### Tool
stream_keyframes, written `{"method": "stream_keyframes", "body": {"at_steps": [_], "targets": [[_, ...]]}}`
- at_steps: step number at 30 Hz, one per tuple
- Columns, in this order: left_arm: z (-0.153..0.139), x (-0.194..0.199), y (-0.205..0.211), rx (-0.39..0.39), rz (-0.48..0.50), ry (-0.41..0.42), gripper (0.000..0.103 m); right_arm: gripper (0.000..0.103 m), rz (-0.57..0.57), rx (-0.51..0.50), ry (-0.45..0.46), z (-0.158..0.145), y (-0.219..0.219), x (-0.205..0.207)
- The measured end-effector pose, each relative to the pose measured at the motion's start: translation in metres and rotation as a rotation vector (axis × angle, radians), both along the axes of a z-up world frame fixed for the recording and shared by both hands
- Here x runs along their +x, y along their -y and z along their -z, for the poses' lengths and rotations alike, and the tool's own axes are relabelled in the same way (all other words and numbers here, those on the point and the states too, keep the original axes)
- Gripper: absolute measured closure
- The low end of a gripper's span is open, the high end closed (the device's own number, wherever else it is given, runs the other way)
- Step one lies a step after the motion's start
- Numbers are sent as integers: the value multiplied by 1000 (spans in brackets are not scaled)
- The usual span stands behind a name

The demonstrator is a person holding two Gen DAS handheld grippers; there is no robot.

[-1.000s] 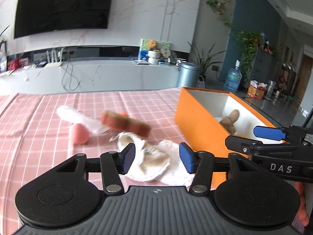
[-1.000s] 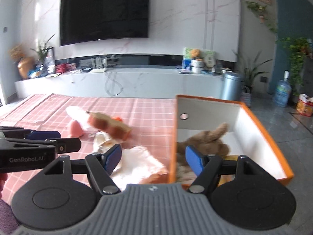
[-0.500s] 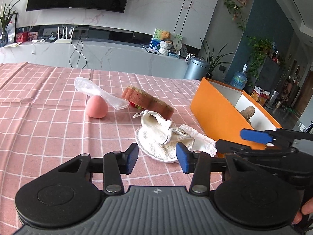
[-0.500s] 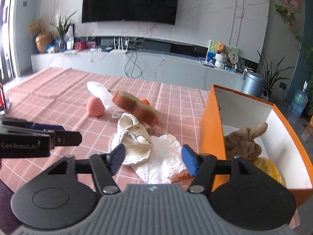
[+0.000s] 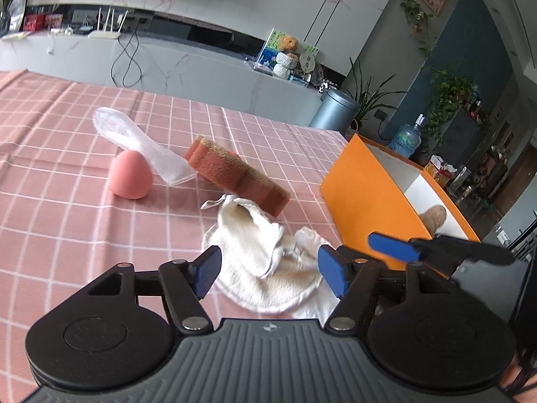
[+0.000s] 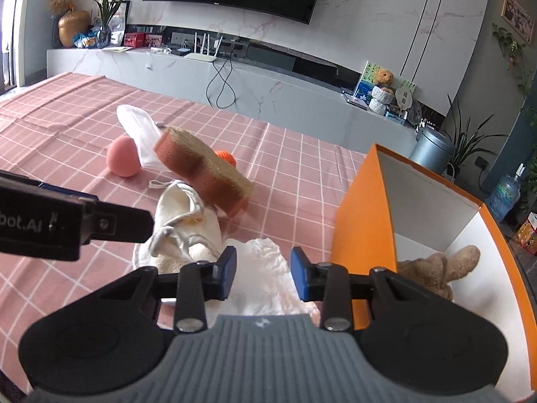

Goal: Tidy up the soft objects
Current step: 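Grasp the cream drawstring bag with the left gripper while the right gripper grasps the white crumpled cloth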

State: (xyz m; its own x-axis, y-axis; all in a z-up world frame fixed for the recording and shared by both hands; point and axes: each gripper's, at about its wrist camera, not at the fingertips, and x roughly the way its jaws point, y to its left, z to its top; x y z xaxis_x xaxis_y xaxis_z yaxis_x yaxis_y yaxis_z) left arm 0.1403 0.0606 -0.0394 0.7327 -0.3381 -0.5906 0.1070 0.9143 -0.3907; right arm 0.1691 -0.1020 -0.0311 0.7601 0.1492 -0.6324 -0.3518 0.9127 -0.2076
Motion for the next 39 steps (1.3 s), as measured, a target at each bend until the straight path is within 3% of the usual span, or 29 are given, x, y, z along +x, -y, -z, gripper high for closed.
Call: {"method": "stream_keyframes", "body": {"at_steps": [5, 10, 13, 16, 17, 19, 23, 27, 31, 33, 35, 39], "targets": [[14, 26, 5, -48, -11, -69, 22, 68, -13, 22, -38, 13, -6, 13], [28, 41, 10, -27, -23, -131, 23, 69, -48, 43, -36, 17, -12, 13], [35, 48, 11, 0, -42, -161, 30, 69, -52, 54, -53, 19, -13, 18], [40, 51, 14, 9, -37, -178, 48, 69, -63, 73, -75, 22, -13, 19], [40, 50, 16, 27, -37, -165, 63, 69, -65, 77, -79, 22, -13, 19], [36, 47, 20, 62, -31, -133, 80, 64, -68, 82, -77, 20, -14, 15], [29, 38, 15, 110, -25, -118, 85, 46, -83, 101, -56, 11, -10, 6], [28, 21, -5, 145, -45, -138, 85, 43, -70, 105, -57, 11, -4, -3], [28, 6, -22, 123, -48, -166, 84, 43, -45, 60, -98, 26, -2, 2], [28, 2, -26, 113, -62, -169, 71, 41, -38, 55, -116, 31, -3, 6], [28, 3, -29, 109, -79, -182, 49, 35, -26, 55, -118, 34, -2, 8], [32, 4, -28, 138, -117, -184, 34, 33, -22, 70, -138, 36, -3, 16]]}}
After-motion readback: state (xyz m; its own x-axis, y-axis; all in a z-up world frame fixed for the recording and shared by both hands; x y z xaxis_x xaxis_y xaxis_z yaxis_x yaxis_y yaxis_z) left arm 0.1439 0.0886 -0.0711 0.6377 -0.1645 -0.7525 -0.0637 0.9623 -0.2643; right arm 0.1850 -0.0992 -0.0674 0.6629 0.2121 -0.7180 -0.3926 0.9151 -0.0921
